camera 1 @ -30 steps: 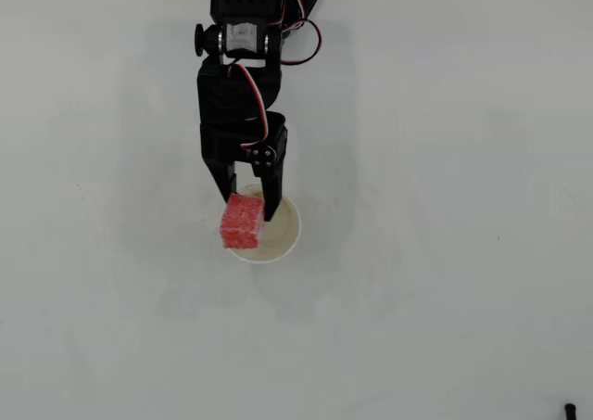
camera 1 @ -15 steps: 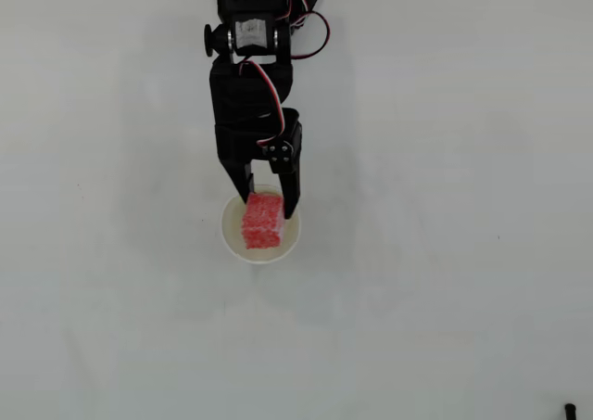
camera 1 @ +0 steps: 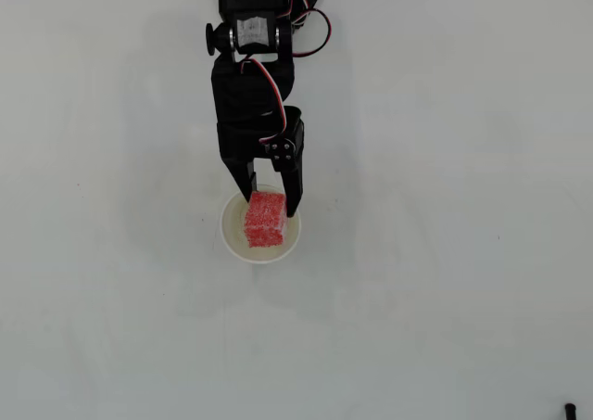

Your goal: Grasp a red cube and put it in the cup.

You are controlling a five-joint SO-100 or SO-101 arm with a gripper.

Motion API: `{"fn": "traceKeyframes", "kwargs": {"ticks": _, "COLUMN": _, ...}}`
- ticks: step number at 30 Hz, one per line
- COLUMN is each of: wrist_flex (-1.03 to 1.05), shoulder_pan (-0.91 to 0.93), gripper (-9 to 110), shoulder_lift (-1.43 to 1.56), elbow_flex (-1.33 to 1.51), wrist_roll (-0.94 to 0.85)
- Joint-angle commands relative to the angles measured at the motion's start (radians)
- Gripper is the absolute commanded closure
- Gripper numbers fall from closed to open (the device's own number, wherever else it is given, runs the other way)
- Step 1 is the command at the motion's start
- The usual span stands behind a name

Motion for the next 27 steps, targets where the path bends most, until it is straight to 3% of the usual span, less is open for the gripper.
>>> {"fn": "traceKeyframes", "kwargs": {"ticks": 1, "wrist_flex": -0.012, "shoulder_pan": 0.006, "gripper": 93, "shoulder_lift": 0.028, "elbow_flex": -0.008, "wrist_roll": 0.009}}
{"fn": "traceKeyframes", "kwargs": {"ticks": 27, "wrist_flex": -0.015, "shoulder_pan": 0.021, "gripper": 90, "shoulder_lift": 0.038, "elbow_flex": 0.006, "wrist_roll": 0.009}}
